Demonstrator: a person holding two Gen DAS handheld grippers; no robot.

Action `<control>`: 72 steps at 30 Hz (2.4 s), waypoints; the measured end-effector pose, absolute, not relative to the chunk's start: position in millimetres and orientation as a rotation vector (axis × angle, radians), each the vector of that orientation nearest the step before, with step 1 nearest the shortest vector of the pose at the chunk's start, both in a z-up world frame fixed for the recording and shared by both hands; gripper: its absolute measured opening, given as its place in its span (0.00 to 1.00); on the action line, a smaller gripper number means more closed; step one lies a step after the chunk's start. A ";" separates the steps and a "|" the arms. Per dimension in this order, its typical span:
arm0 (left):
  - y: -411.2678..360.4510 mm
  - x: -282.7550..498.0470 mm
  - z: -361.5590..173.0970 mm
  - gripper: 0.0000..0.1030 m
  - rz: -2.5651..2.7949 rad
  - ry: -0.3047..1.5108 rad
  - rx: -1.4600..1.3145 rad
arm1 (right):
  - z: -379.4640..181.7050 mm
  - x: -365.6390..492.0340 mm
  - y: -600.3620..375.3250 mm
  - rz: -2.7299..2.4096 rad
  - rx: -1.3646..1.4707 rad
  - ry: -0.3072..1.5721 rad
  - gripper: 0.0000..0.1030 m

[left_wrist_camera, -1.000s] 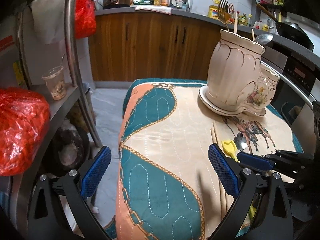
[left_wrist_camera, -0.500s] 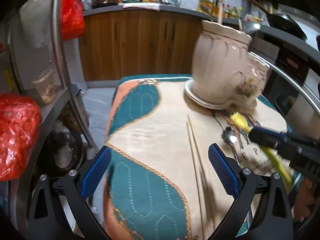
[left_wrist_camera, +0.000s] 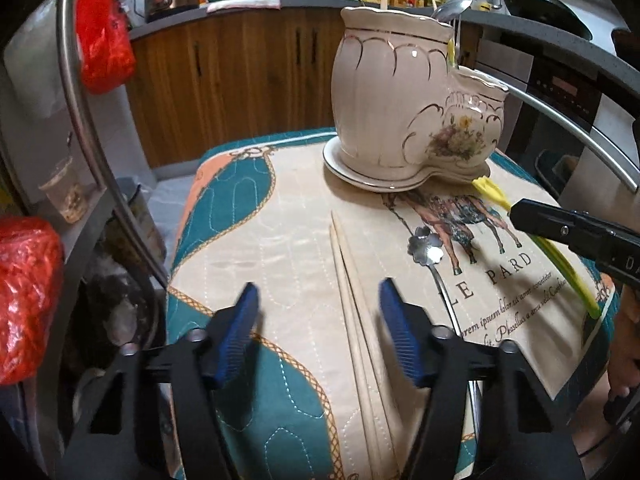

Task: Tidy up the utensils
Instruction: 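Grasp a wooden chopstick with the left tool while the right tool grasps a yellow-handled utensil, then lift the chopstick with the left tool while the right tool carries the yellow utensil to the holder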

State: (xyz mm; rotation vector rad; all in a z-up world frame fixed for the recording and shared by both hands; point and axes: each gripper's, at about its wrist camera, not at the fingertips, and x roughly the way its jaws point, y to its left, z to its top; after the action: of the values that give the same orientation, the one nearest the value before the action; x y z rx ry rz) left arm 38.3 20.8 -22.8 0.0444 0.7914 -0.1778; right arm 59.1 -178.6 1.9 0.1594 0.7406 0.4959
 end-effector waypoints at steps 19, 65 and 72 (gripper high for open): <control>0.0 46.1 -29.9 0.22 -0.181 0.883 0.145 | 3.3 58.9 -182.2 0.508 0.153 0.738 0.09; -3.9 98.3 123.3 0.05 -0.390 0.352 -0.102 | 93.5 132.9 -249.2 0.458 0.310 0.435 0.09; -12.9 132.7 140.5 0.05 -0.382 0.262 -0.144 | 94.9 167.6 -241.7 0.472 0.369 0.355 0.09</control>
State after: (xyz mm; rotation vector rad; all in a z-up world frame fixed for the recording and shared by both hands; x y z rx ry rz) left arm 132.7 -12.9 140.5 -0.1437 0.2617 -0.3819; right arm 167.6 -241.7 94.9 0.3691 0.3554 0.4720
